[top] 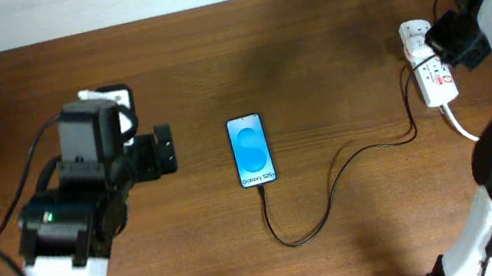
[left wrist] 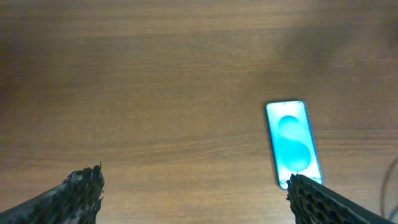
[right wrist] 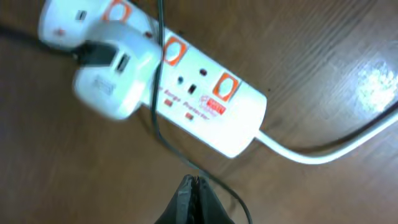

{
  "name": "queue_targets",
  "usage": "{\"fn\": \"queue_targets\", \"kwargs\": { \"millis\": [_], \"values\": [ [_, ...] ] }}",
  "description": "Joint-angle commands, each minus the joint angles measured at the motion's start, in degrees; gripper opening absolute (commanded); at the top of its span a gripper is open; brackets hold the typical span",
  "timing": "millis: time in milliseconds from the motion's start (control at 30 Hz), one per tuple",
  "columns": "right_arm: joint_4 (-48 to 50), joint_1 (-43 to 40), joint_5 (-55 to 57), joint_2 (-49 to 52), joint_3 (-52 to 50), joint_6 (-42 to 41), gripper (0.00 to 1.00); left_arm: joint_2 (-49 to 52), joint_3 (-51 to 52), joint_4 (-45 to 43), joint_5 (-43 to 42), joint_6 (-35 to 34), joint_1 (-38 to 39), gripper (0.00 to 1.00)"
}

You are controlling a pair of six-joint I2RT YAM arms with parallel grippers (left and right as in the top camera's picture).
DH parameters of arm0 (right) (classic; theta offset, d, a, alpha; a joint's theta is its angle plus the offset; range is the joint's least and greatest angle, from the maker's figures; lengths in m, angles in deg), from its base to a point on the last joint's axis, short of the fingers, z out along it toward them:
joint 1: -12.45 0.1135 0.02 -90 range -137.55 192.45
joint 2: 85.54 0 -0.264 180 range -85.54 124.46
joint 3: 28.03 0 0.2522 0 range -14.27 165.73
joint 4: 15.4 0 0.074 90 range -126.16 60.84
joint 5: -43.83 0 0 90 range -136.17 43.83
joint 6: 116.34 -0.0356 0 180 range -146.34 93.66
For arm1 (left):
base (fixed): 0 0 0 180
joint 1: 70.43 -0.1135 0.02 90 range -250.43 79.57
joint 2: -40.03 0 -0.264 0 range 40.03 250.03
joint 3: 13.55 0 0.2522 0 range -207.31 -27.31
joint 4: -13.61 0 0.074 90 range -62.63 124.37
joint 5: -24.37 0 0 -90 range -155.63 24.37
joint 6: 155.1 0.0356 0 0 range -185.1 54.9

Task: Plug charger to phone and switch on socket
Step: 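Move the right gripper over the white power strip's switch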

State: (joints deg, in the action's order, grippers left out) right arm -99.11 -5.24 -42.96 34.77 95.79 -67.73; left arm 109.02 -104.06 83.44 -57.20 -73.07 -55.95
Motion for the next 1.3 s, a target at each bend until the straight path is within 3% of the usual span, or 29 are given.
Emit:
{"fn": "queue_targets", "kwargs": {
  "millis": [0, 233, 1267],
  "values": [
    [0.83, -2.01, -0.13, 6.51, 6.34, -0.02, 0.04, -2.27, 1.18, 5.66, 8.24, -0.79, -0.02, 0.99],
    [7.74, -3.02, -0.50, 11.32, 6.40, -0.22, 0.04, -2.21, 1.20, 14.62, 10.45, -0.74, -0.02, 0.99],
    [11.89, -1.29, -7.26, 18.73, 6.29, -1.25, 0.04, -2.21, 1.20, 13.79, 10.47, -0.74, -0.02, 0.99]
  ]
}}
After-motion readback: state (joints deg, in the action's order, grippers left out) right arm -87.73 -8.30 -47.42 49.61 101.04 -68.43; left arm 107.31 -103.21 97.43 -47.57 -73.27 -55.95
